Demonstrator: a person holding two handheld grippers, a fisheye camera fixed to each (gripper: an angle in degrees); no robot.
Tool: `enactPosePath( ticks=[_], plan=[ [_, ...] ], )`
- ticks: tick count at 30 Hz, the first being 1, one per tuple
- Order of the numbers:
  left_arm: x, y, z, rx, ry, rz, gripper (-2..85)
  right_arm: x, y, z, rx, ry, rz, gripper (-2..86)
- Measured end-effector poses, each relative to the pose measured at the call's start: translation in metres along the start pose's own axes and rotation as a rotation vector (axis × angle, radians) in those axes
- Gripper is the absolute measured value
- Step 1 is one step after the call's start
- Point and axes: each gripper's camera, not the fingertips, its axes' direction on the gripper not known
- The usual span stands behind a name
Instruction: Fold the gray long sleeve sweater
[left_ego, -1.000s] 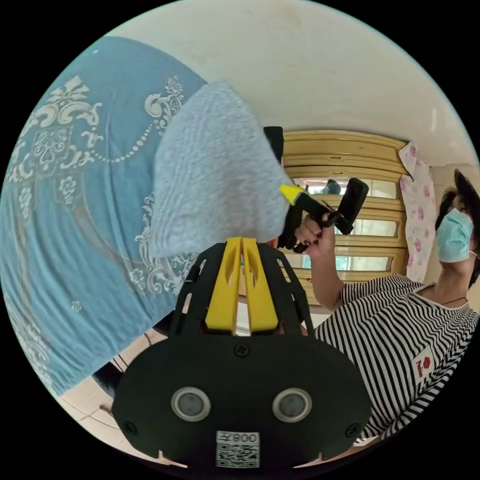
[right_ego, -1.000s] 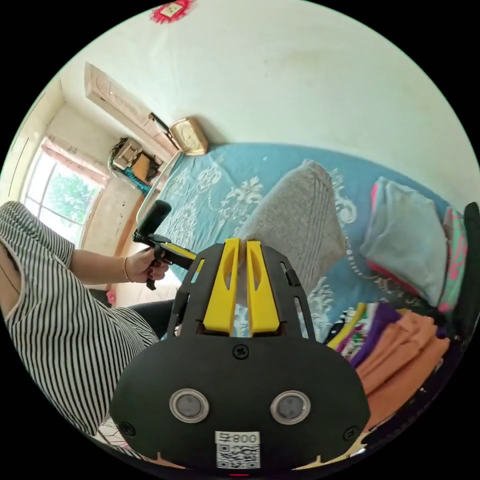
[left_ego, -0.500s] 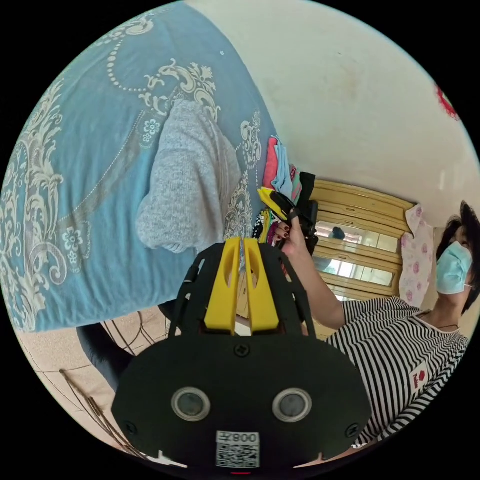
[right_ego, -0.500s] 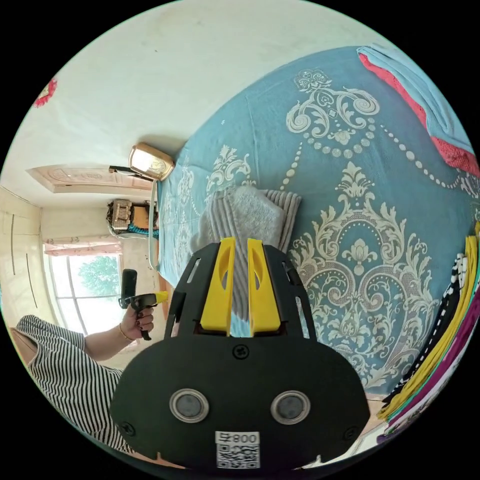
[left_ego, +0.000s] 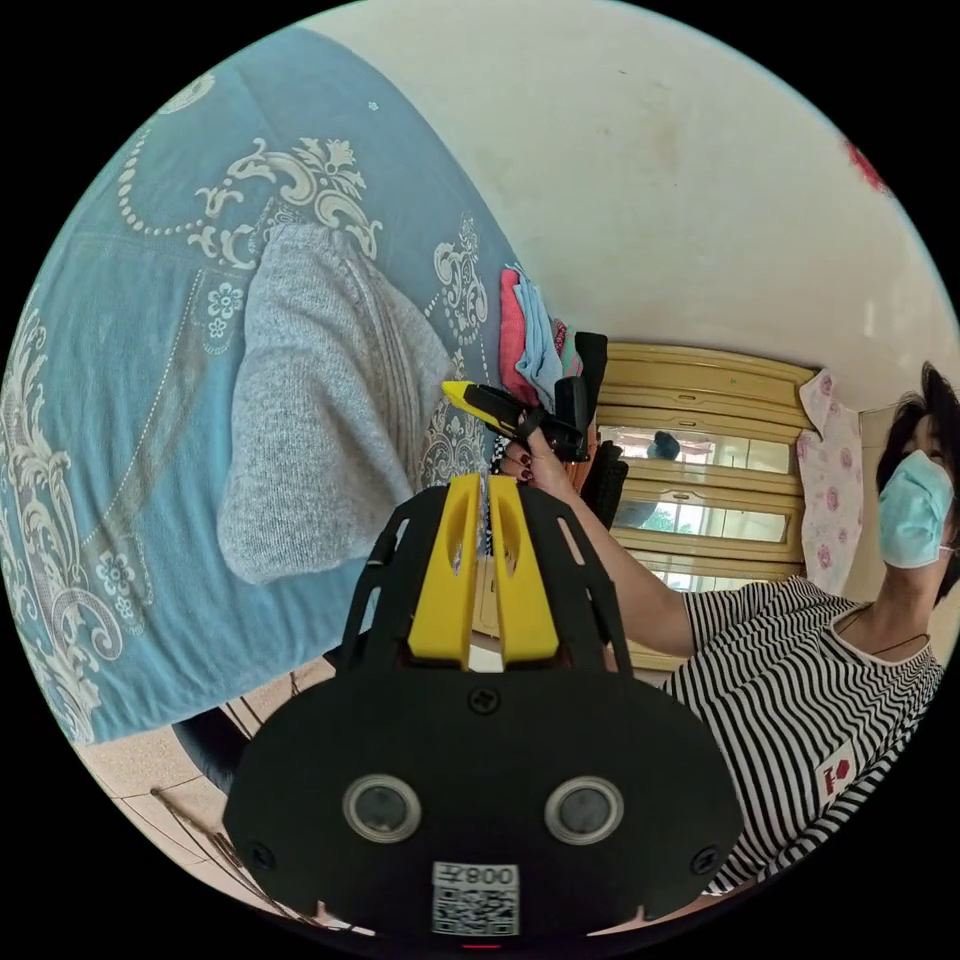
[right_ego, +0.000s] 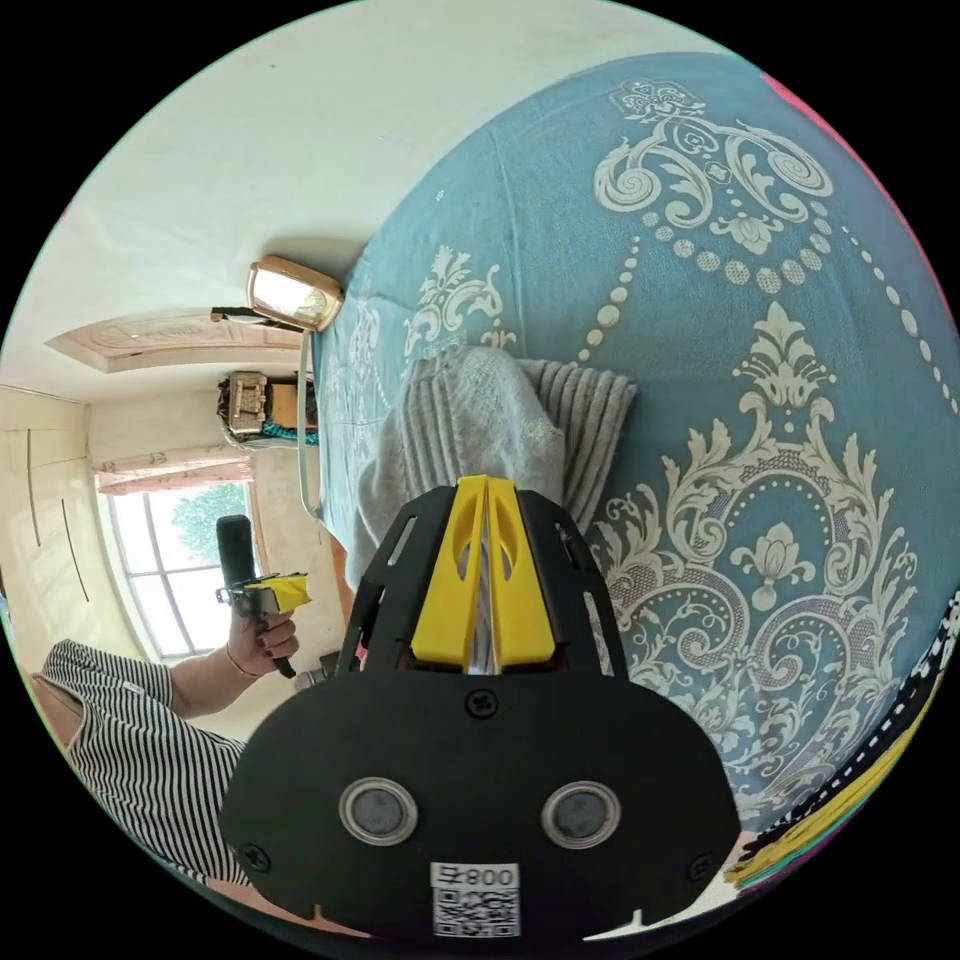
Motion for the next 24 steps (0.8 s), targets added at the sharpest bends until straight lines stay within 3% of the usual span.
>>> enactPosePath(
  ticks=[10,18,24],
  plan=[
    [-0.022,-0.023,-0.057,0.008,0.046,0.009,2.1,0.020,-0.008,0.017,0.181,0.116,0.072,8.1],
    [-0.039,-0.033,-0.101,-0.001,0.030,-0.022,3.1,-0.007,-0.021,0.083,0.071,0.151,0.048,3.5],
    [-0.020,-0.069,-0.167,0.079,-0.037,0.039,10.7,-0.099,-0.001,0.091,0.125,-0.044,-0.174,2.3]
  ],
)
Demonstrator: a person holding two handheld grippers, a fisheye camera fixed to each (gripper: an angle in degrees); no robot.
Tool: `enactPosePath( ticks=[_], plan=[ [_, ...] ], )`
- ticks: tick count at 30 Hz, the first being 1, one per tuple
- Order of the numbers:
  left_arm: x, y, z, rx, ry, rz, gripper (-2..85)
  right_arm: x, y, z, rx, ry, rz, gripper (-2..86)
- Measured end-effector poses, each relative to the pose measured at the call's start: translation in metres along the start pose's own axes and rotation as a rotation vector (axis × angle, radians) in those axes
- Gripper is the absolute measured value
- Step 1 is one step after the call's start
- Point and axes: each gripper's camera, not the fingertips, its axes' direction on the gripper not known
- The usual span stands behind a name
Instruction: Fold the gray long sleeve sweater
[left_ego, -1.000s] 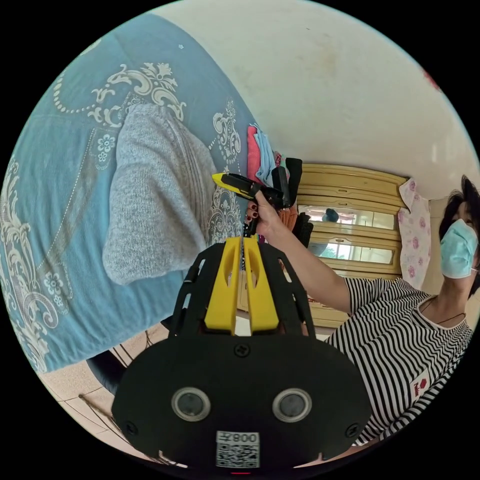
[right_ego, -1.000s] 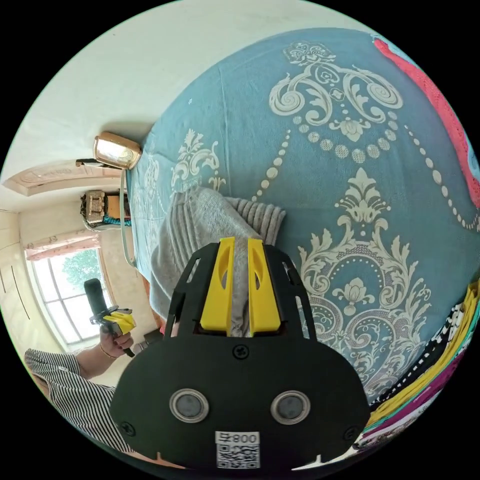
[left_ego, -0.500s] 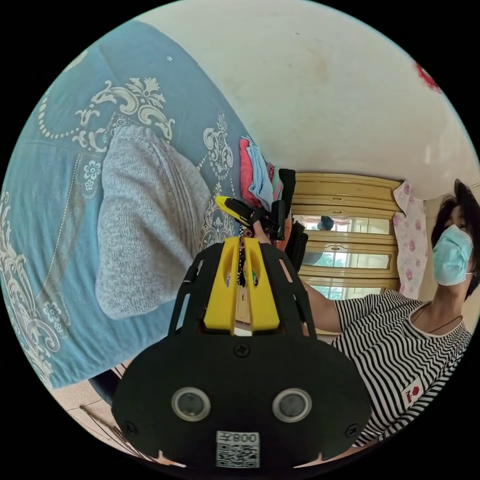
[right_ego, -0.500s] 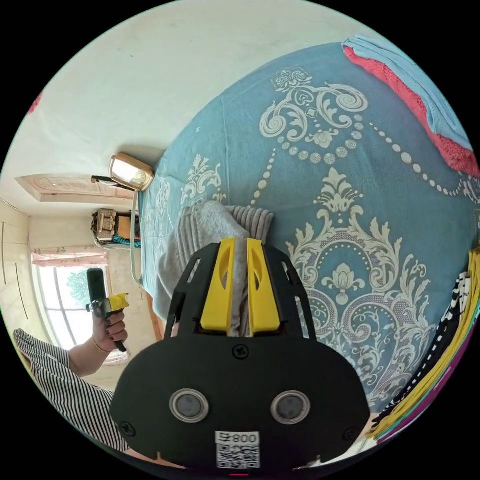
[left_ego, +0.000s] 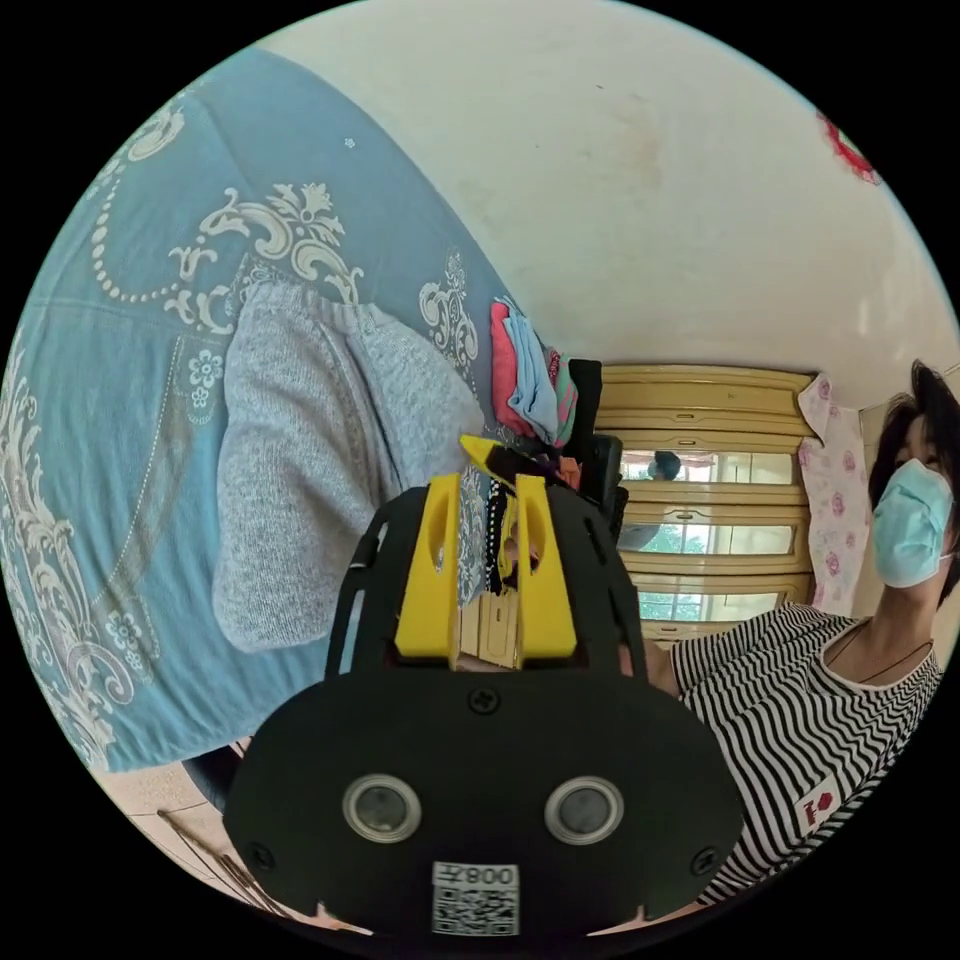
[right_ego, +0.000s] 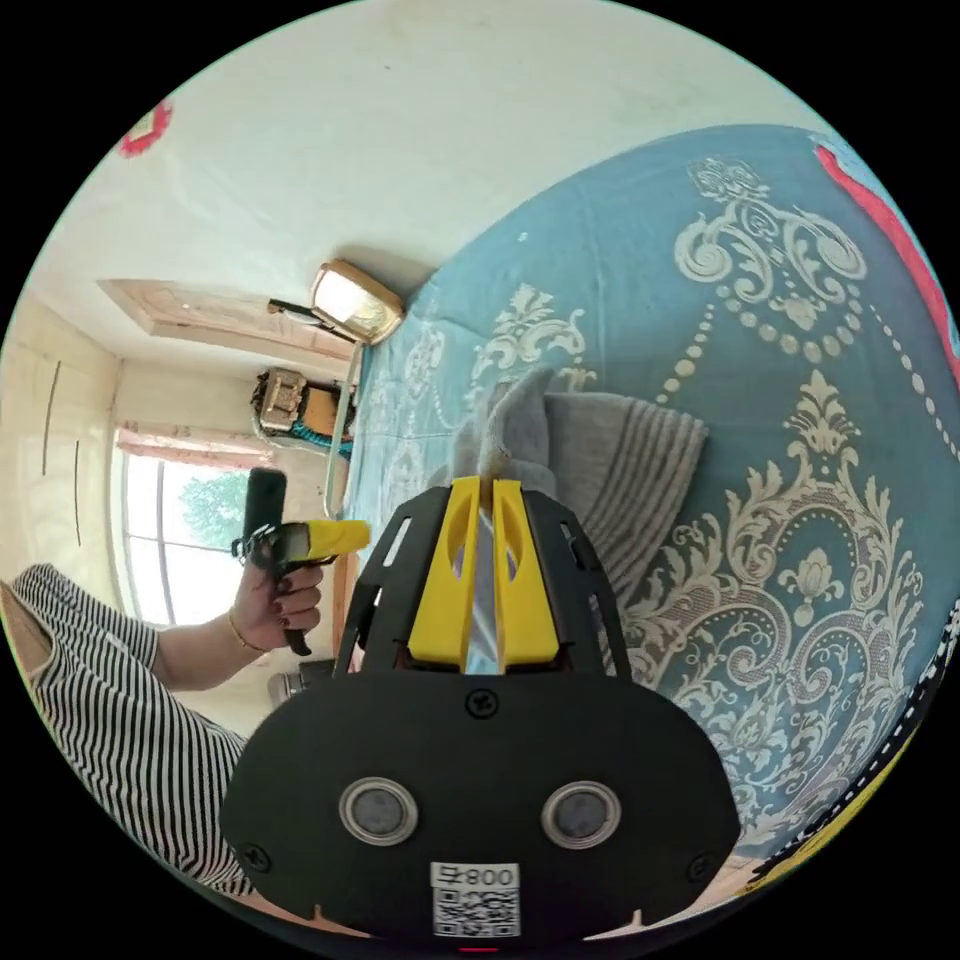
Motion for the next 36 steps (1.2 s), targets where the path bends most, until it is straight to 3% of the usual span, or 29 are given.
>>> enactPosePath(
  ticks=[3,7,13,17,21,28,32,36],
  plan=[
    [0.010,-0.017,-0.033,-0.003,-0.088,0.011,12.2,-0.074,0.010,0.030,-0.087,-0.061,-0.175,2.1],
    [0.006,-0.021,-0.072,-0.119,-0.216,-0.039,5.5,-0.150,0.026,0.077,-0.156,-0.093,-0.296,2.0],
    [-0.005,0.013,-0.165,-0.129,-0.224,-0.073,3.6,-0.204,0.040,0.144,-0.323,-0.207,-0.331,1.7],
    [0.005,0.023,-0.221,-0.182,-0.287,-0.019,3.2,-0.214,0.034,0.154,-0.325,-0.285,-0.253,1.2],
    [0.011,0.025,-0.282,-0.246,-0.310,0.035,2.9,-0.223,-0.003,0.142,-0.201,-0.115,-0.210,2.6],
    [-0.003,0.023,-0.415,-0.230,-0.525,0.046,2.6,-0.319,-0.107,0.200,-0.247,0.358,-0.389,5.2],
    [-0.032,0.016,-0.481,-0.222,-0.516,-0.041,2.8,-0.359,-0.132,0.245,-0.285,0.369,-0.397,5.5],
    [-0.030,-0.001,-0.509,-0.277,-0.476,-0.026,3.0,-0.401,-0.154,0.325,-0.448,0.396,-0.472,6.9]
  ],
)
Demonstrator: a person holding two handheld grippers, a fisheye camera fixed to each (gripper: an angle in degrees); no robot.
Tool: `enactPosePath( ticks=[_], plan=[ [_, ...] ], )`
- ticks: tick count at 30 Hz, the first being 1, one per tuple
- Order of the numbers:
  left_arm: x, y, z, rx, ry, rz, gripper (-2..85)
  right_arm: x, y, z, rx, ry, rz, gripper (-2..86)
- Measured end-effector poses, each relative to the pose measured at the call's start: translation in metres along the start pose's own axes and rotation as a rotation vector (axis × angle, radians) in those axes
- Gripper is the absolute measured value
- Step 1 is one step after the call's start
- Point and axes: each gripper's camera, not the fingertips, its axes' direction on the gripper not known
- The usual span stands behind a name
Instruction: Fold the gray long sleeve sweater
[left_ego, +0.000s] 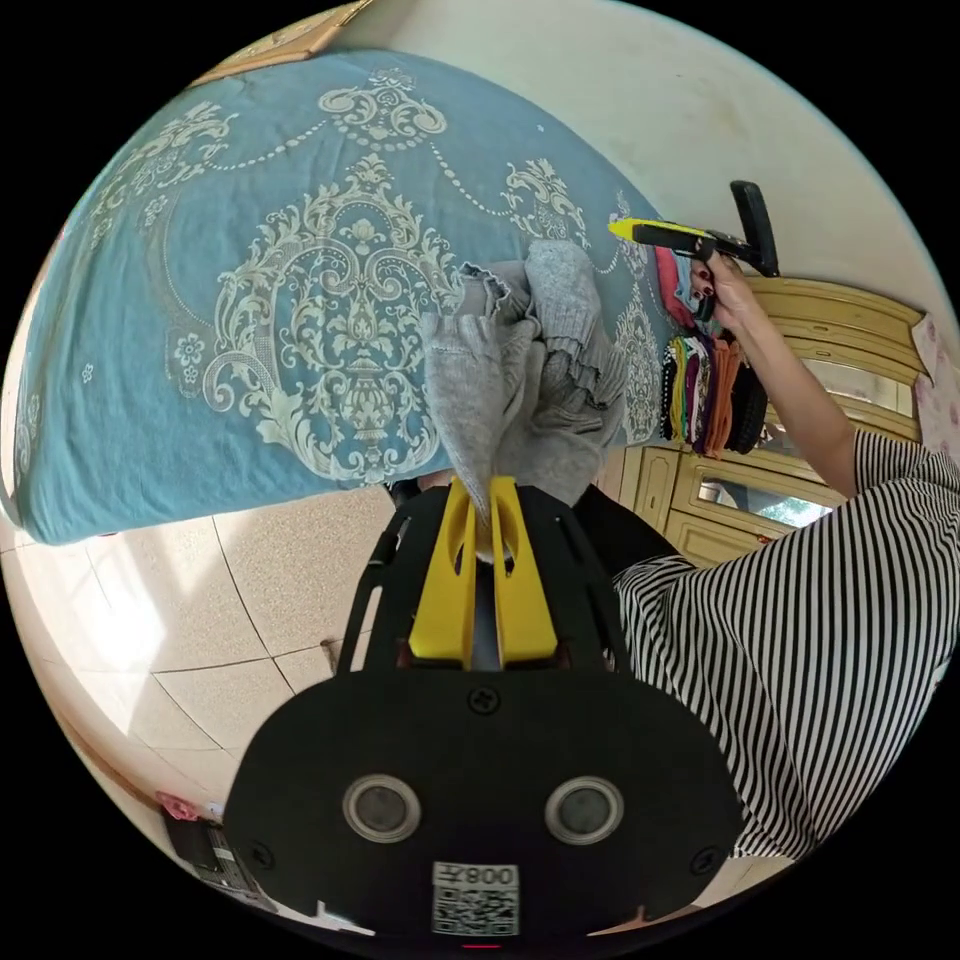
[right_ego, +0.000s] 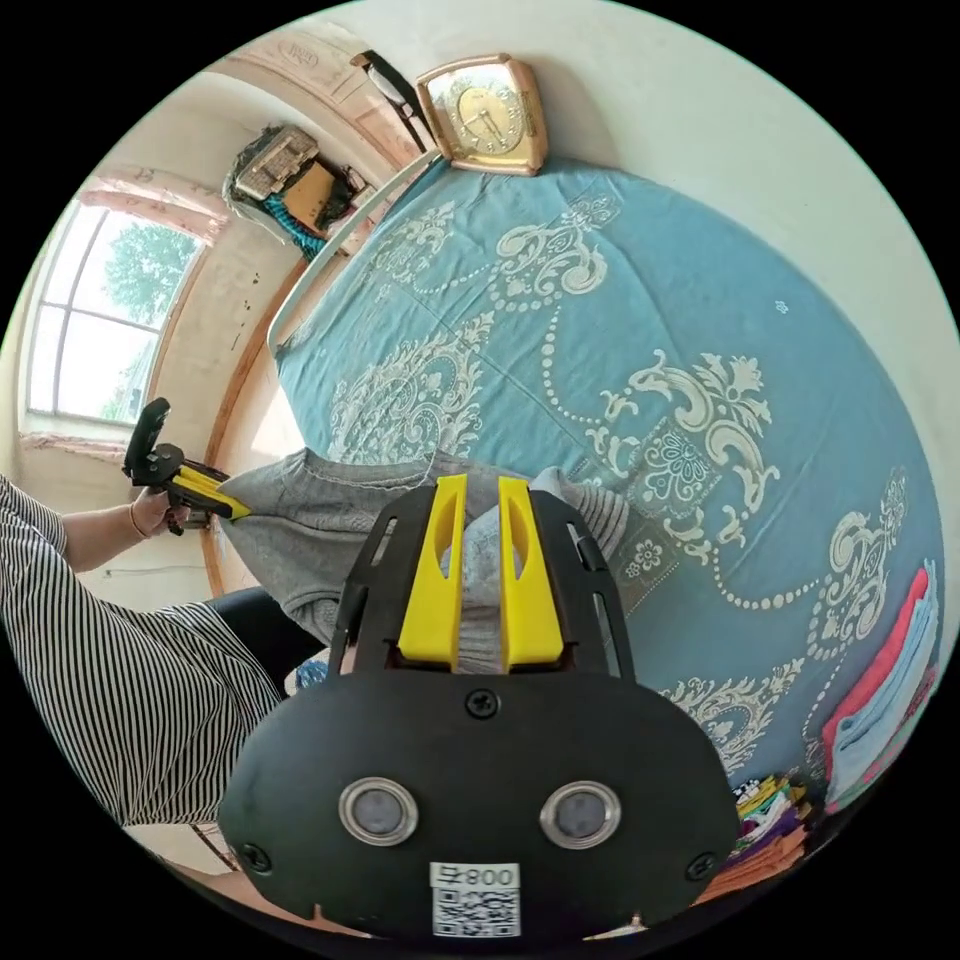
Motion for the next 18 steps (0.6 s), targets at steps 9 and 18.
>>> enactPosePath(
  ticks=[9,18],
  plan=[
    [-0.015,0.002,-0.081,0.039,0.103,-0.099,3.1,-0.080,-0.112,0.132,-0.524,0.212,-0.434,9.3],
    [0.029,0.007,-0.184,0.081,0.093,-0.129,3.1,-0.118,-0.092,0.131,-0.613,0.313,-0.531,2.2]
  ],
)
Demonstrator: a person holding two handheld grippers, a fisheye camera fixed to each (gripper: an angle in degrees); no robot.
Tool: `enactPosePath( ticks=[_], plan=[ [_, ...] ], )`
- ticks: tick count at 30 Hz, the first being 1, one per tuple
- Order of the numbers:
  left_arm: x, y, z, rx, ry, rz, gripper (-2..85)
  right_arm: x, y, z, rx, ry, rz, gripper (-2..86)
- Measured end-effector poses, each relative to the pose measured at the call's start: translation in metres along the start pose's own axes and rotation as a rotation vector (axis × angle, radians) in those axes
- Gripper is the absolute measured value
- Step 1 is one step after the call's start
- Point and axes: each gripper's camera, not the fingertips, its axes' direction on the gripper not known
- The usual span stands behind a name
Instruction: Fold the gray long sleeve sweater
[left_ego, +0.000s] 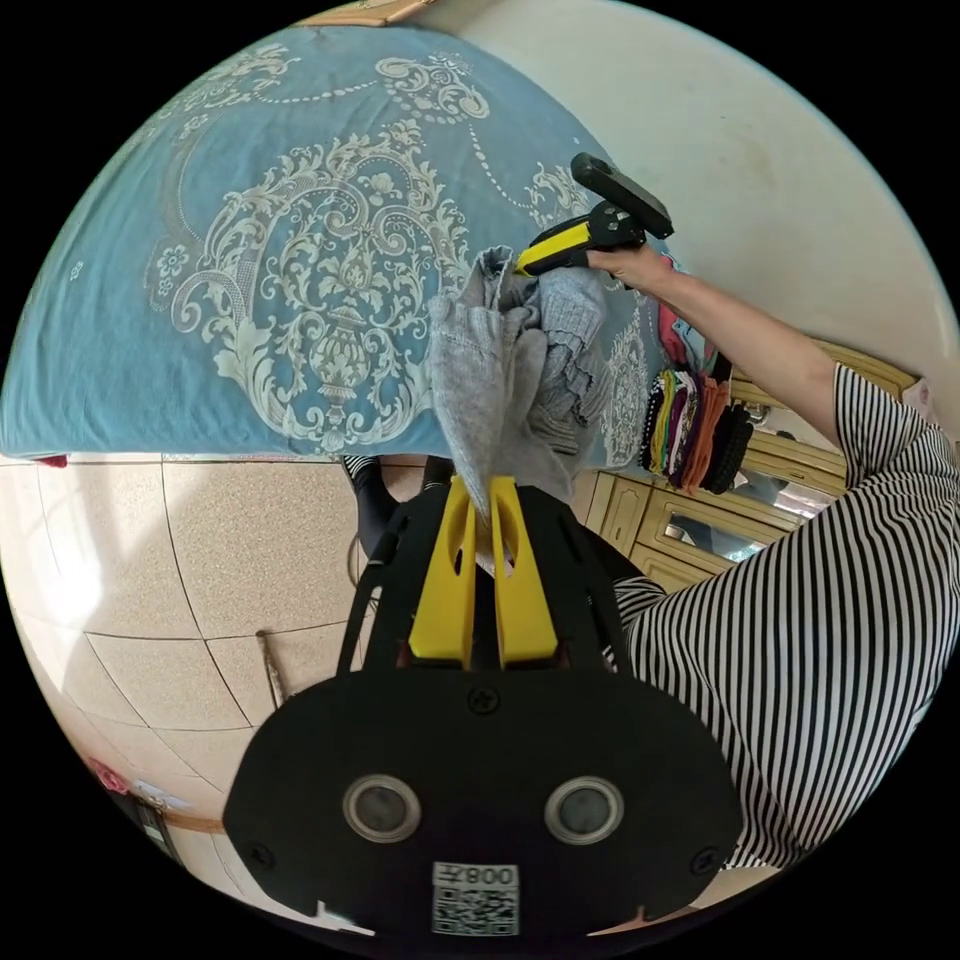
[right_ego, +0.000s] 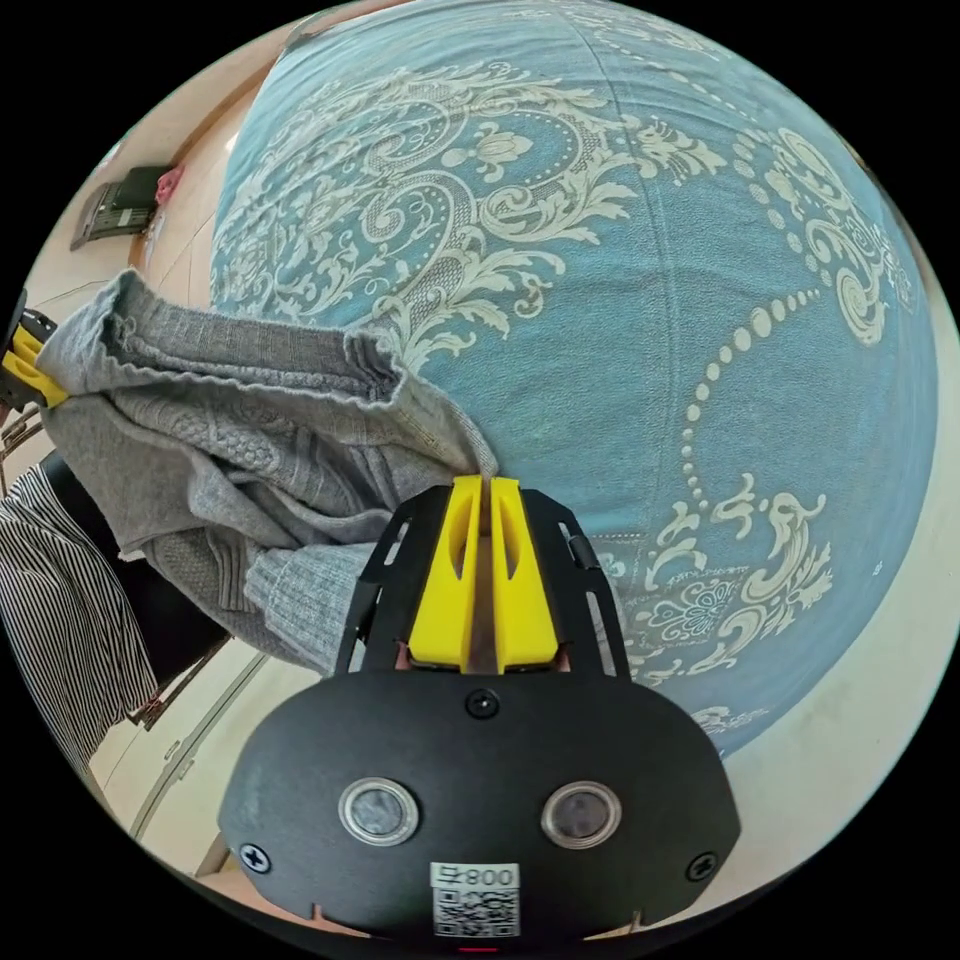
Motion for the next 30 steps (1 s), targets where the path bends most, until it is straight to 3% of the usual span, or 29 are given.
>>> enactPosePath(
  ticks=[3,8,16,19,25,30],
  plan=[
    [0.043,0.009,-0.050,0.035,-0.010,0.049,3.0,-0.013,0.034,-0.024,0.042,-0.001,0.071,1.3],
    [0.134,0.031,-0.136,0.095,-0.022,0.179,2.6,-0.019,0.164,-0.118,0.345,-0.036,0.339,0.7],
    [0.281,0.085,-0.342,0.383,-0.074,0.365,1.2,-0.137,0.514,-0.260,0.876,-0.036,0.697,0.4],
    [0.340,0.114,-0.418,0.509,-0.090,0.479,1.0,-0.210,0.625,-0.322,1.115,0.080,0.728,0.3],
    [0.459,0.212,-0.546,0.770,-0.169,0.722,0.8,-0.351,0.753,-0.408,1.296,0.405,0.668,0.3],
    [0.522,0.313,-0.627,0.971,-0.245,0.832,0.7,-0.445,0.839,-0.442,1.490,0.499,0.556,0.2]
  ],
)
